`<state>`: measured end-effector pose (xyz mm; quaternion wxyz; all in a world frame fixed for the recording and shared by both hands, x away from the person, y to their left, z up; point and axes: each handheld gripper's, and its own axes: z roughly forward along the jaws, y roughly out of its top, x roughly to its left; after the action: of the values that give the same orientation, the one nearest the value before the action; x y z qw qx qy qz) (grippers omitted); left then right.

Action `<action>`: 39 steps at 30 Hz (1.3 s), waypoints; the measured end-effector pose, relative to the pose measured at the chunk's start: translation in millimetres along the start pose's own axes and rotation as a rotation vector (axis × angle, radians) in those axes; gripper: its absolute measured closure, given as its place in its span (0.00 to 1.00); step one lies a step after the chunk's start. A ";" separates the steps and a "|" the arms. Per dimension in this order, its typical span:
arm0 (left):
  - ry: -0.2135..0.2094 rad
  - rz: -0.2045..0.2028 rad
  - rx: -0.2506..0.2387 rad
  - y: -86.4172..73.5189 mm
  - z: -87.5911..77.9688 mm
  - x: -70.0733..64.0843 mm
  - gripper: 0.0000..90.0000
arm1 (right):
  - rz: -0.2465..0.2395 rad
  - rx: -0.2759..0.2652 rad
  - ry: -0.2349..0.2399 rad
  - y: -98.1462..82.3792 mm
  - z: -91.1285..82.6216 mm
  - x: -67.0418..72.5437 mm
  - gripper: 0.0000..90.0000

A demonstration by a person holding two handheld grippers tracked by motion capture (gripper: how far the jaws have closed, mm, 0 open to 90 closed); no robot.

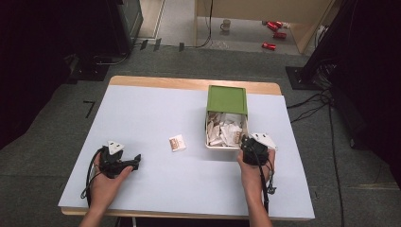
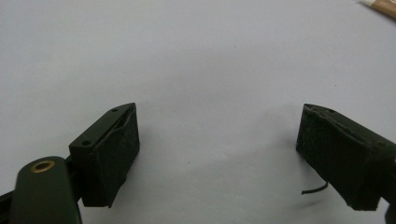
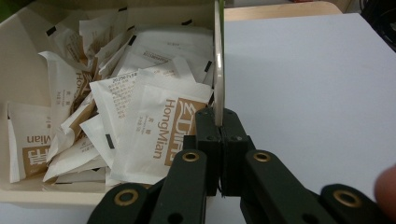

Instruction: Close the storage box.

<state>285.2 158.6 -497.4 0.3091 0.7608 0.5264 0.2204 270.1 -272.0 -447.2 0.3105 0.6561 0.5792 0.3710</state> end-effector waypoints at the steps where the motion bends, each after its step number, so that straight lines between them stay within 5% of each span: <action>1: 0.001 0.001 0.000 0.0 0.0 0.0 0.15 | 0.003 -0.001 0.002 0.2 1.2 -0.1 1.00; 12: 0.001 0.002 0.001 0.0 -0.1 0.1 0.15 | 0.008 -0.013 0.043 1.1 6.4 -6.4 0.97; 21: 0.002 0.002 -0.002 -0.1 0.0 -0.1 0.15 | 0.020 -0.032 0.092 3.1 -8.4 -10.4 0.97; 39: 0.001 0.002 0.000 0.0 0.0 0.1 0.15 | 0.009 0.000 0.033 20.1 0.1 -2.9 1.00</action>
<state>285.3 158.6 -497.4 0.3087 0.7611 0.5258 0.2213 280.7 -277.6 -430.9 0.2993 0.6524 0.5814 0.3832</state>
